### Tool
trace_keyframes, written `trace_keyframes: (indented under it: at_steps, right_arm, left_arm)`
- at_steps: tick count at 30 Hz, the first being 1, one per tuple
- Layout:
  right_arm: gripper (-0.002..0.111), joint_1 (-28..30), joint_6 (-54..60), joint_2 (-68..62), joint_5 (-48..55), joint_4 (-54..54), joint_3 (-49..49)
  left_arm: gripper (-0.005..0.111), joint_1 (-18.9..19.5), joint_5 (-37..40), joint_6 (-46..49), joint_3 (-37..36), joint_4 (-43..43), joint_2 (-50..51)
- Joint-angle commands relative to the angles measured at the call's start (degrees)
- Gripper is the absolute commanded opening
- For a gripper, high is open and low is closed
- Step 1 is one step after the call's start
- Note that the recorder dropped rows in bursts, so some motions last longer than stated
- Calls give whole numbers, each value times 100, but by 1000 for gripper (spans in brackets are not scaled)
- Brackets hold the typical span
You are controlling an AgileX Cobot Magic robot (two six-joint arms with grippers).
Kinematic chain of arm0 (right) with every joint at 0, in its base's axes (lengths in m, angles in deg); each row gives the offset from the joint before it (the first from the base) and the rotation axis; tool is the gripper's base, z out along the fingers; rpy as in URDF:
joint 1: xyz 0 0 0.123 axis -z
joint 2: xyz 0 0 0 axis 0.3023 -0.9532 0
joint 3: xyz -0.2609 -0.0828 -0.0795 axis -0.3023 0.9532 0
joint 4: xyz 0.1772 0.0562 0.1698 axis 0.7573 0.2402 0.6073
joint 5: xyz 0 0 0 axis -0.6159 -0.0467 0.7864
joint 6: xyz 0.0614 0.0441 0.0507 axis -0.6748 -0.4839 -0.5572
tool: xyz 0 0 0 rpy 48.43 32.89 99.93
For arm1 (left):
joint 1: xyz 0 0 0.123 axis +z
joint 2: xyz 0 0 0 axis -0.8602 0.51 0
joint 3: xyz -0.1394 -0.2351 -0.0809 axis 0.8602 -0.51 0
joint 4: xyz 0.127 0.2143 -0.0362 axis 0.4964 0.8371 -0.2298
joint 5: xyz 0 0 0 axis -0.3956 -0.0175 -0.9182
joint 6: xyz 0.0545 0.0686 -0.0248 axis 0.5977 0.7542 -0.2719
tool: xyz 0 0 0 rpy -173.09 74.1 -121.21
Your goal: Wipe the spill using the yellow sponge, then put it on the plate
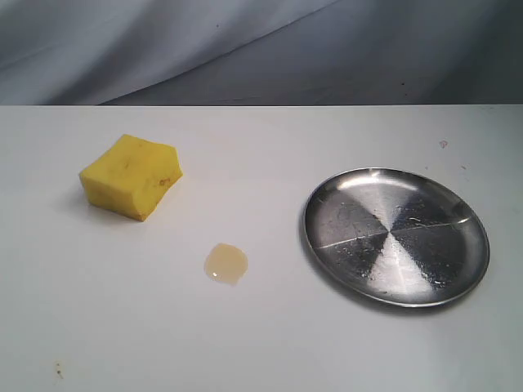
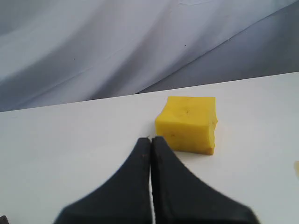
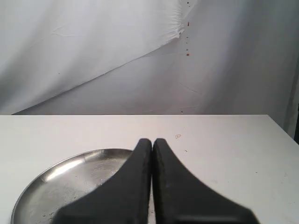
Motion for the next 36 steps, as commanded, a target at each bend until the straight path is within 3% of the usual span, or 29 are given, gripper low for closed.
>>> trace_keyframes:
  at_steps: [1,6,9,15,19,23,28,36]
  right_arm:
    - [0,37,-12,39,-5,22,21]
    - [0,37,-14,39,-68,22,21]
    - [0,37,-31,39,-646,106,21]
    - [0,37,-860,39,-1880,1904,21]
    - [0,37,-1826,39,-1119,2055,-131]
    - [0,13,-1969,-12,-631,2009,-704]
    - [0,-611,-1370,-1083,-486,1563,-1786]
    - [0,-2612,299,-4322,8,1563,-3805]
  left_arm:
    - [0,6,-34,-47,8,-23,-20]
    - [0,6,-34,-47,8,-23,-20]
    - [0,6,-34,-47,8,-23,-20]
    - [0,6,-34,-47,8,-23,-20]
    - [0,6,-34,-47,8,-23,-20]
    - [0,6,-34,-47,8,-23,-20]
    - [0,6,-34,-47,8,-23,-20]
    - [0,6,-34,-47,8,-23,-20]
